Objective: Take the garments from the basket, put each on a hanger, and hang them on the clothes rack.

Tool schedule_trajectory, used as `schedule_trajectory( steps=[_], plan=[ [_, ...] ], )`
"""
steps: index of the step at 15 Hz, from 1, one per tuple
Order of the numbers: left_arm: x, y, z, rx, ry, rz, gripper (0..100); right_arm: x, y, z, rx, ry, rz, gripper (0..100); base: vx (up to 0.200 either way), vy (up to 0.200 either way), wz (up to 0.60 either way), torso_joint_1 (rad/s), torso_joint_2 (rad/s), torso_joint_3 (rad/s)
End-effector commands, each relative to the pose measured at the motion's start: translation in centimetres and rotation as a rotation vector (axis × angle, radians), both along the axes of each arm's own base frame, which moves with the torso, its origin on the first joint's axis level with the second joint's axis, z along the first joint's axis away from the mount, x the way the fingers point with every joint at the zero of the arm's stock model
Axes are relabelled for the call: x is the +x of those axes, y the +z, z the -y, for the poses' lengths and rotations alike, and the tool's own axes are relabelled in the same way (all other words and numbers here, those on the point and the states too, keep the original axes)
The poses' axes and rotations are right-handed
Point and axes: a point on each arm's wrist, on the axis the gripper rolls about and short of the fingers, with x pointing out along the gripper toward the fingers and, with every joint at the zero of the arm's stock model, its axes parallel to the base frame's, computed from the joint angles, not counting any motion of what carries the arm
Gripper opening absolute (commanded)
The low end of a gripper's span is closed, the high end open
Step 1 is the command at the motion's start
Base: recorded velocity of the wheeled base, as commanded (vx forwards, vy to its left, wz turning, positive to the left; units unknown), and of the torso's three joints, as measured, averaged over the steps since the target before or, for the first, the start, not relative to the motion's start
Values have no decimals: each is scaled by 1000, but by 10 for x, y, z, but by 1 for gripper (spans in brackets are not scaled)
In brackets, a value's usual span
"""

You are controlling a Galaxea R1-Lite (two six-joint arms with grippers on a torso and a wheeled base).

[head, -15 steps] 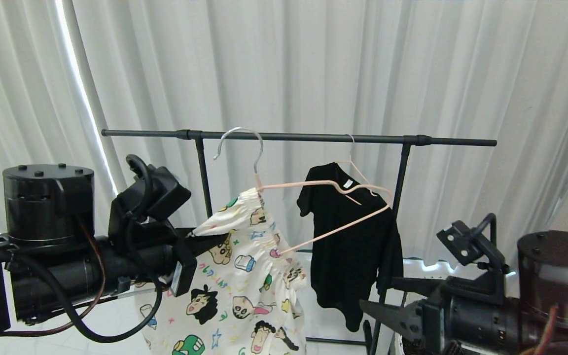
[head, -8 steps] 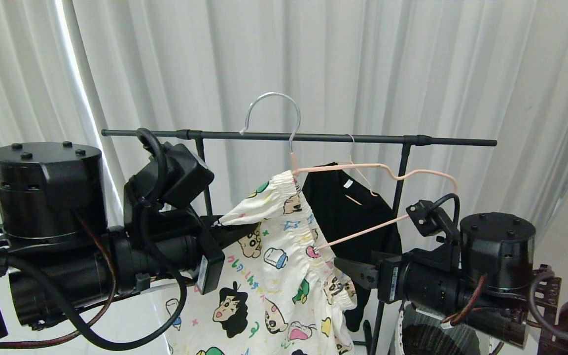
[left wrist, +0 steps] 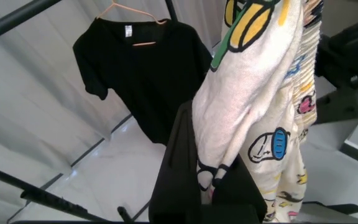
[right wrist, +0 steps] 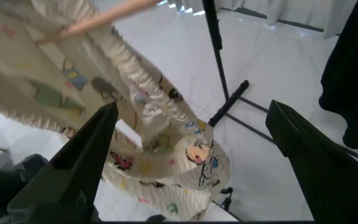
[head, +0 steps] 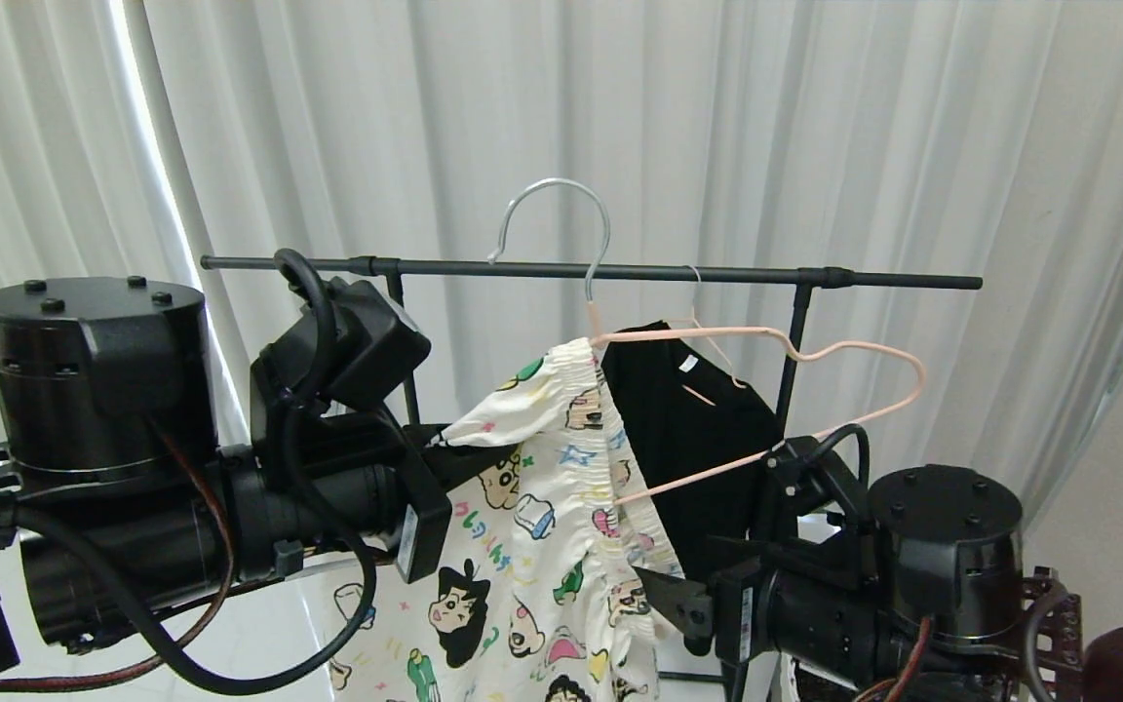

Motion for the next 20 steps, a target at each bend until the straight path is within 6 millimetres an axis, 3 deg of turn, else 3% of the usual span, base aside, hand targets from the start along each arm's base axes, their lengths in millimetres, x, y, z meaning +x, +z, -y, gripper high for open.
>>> schedule_trajectory(
  steps=[1, 4, 6, 8, 9, 11, 14, 20],
  plan=[
    [0, 0, 0, -2, 0, 3, 0, 1, -11, -5, -43, -13, -6, 100, 0, 0, 0, 0, 0, 0],
    [0, 6, 0, -14, 0, 22, 0, 10, -29, -6, -154, -144, 27, 100, 0, 0, 0, 0, 0, 0],
    [0, 5, -3, -3, 45, 28, 0, 20, -33, 4, -200, -226, 42, 100, 0, 0, 0, 0, 0, 0],
    [5, 3, -7, 14, 102, 31, 0, 40, -32, 23, -242, -308, 77, 100, 0, 0, 0, 0, 0, 0],
    [5, 3, -7, 14, 102, 31, 0, 40, -32, 23, -242, -308, 77, 100, 0, 0, 0, 0, 0, 0],
    [8, 0, -13, 43, 155, 43, 0, 62, -27, 46, -274, -384, 131, 100, 0, 0, 0, 0, 0, 0],
    [7, -13, -16, 107, 212, 29, 0, 67, -25, 55, -282, -413, 141, 100, 0, 0, 0, 0, 0, 0],
    [8, -19, -20, 144, 275, 23, 0, 82, -24, 76, -305, -483, 143, 100, 0, 0, 0, 0, 0, 0]
  ],
)
